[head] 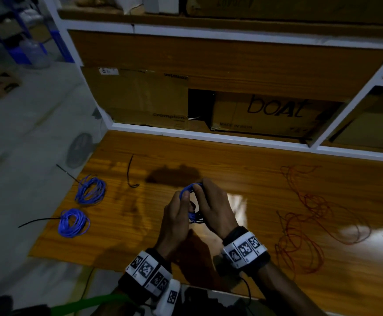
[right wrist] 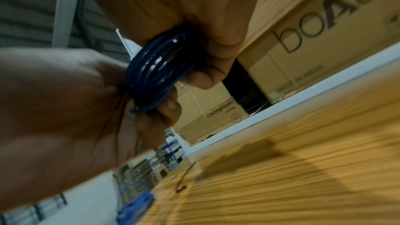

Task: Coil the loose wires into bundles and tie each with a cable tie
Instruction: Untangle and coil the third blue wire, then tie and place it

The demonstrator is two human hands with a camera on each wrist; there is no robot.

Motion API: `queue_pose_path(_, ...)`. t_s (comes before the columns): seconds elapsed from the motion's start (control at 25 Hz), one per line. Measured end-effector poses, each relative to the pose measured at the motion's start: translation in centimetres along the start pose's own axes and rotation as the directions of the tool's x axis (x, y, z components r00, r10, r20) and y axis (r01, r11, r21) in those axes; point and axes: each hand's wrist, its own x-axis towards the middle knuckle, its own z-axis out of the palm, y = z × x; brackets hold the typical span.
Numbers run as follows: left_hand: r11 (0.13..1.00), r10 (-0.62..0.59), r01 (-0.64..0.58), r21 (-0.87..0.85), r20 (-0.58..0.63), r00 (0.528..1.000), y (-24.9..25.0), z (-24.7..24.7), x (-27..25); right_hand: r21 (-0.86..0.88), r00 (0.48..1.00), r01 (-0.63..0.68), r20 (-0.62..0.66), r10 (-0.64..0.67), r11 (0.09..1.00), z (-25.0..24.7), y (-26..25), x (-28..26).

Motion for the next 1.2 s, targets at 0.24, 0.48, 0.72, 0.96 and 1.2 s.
queue_pose_path(0.24,0.997,-0.029,0.037,0.061,-0.117,0.993,-0.6,-4.0,-0.2,0.199,0.967,-0.217,0.174,0.184,0.956,0.9,-1.1,2.6)
queue_pose_path(0.48,0.976,-0.218,0.203,-0.085,-0.258,0.941,-2.5,-10.1,0.1,-0.312,0.797,-0.057,0.557,0.231,0.948,7.2,1.3,10.4)
queue_pose_path(0.72,0.949,-0.310,0.275,-0.155,-0.298,0.903,-5.3,-14.1,-0.7,-0.454,0.704,0.067,0.653,0.281,0.888,14.5,0.3,16.8)
queue_pose_path(0.96,0.936,-0.335,0.283,-0.207,-0.288,0.897,-5.9,-17.5,0.0,-0.565,0.745,0.087,0.583,0.323,0.821,19.7,-0.5,18.2)
queue_pose_path(1.2,0.948,-0.312,0.274,-0.163,-0.300,0.901,-8.3,-19.7,1.2,-0.653,0.759,0.118,0.545,0.356,0.748,21.1,-0.4,17.7)
